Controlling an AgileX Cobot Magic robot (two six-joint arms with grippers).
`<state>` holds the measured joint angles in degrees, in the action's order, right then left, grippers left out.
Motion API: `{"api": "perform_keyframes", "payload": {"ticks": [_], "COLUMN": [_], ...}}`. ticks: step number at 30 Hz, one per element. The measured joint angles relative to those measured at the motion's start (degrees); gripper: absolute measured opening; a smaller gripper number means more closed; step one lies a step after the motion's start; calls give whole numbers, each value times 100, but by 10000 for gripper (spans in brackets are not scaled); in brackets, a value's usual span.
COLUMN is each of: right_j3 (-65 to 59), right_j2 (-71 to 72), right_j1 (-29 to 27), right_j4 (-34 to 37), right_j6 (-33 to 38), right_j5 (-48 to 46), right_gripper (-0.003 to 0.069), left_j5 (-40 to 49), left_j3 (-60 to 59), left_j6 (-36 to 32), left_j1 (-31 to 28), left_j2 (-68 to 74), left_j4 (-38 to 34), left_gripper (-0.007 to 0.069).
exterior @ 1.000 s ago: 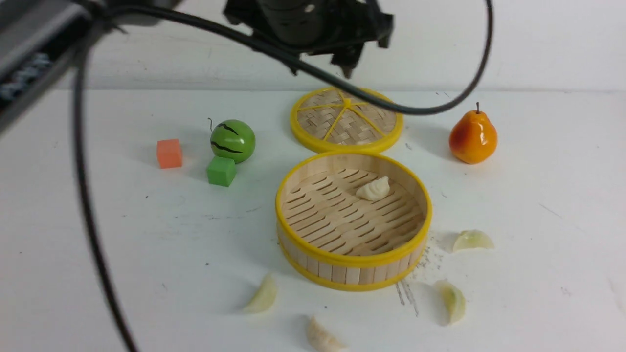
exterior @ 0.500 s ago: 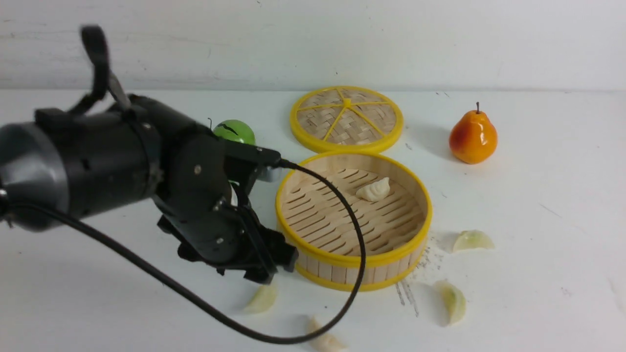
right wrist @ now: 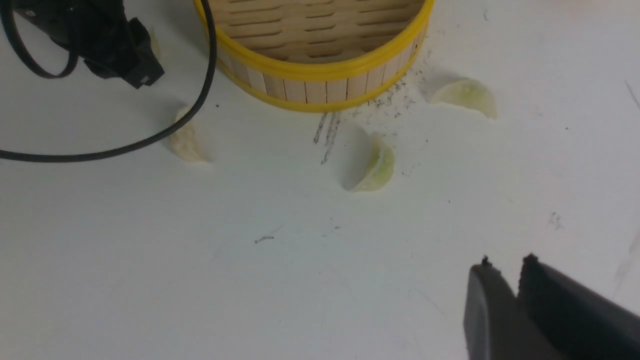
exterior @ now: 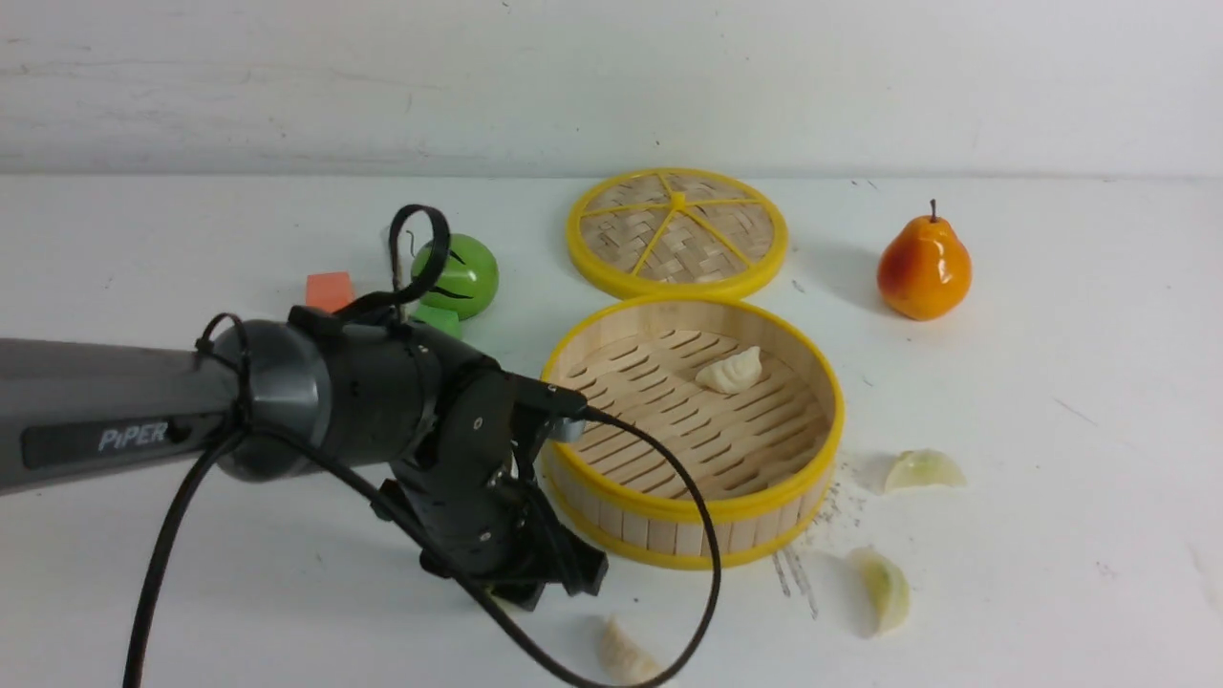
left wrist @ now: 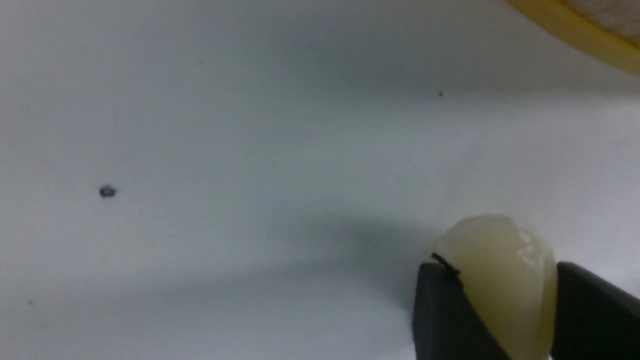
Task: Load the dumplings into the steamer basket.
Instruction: Use the left arm to grab a dumpling, then use the left arm to put the dumpling into the steamer, then use the right arm to grab a dumpling
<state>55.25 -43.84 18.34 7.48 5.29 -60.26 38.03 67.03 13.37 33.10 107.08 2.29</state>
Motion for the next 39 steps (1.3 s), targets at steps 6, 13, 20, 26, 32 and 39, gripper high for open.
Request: {"api": "perform_keyframes", "payload": {"ticks": [6,13,20,26,32,39], "right_j3": [0,0,0,0,0,0], "right_j2": [0,0,0,0,0,0], "right_j1": [0,0,0,0,0,0], "right_j4": [0,0,0,0,-4,-9], "right_j6": [0,0,0,0,0,13], "right_j5": [-11,-41,-51,-75,-88,-61], "right_gripper": [98,107,114,123,130,132], "left_j5": [919,1203,1409,1705,1872,2825], "left_j3": [889,3068,4845,5781,5986,6235], "left_j6": [0,0,165,827,1027,358], "left_j1": [191,240,214,209,203,203], "left_j2": [-540,-2,2019,2902,3068,2490], "left_j4": [-70,-598,-567,102,112,-17], "left_gripper": [251,251,251,251,419,517]}}
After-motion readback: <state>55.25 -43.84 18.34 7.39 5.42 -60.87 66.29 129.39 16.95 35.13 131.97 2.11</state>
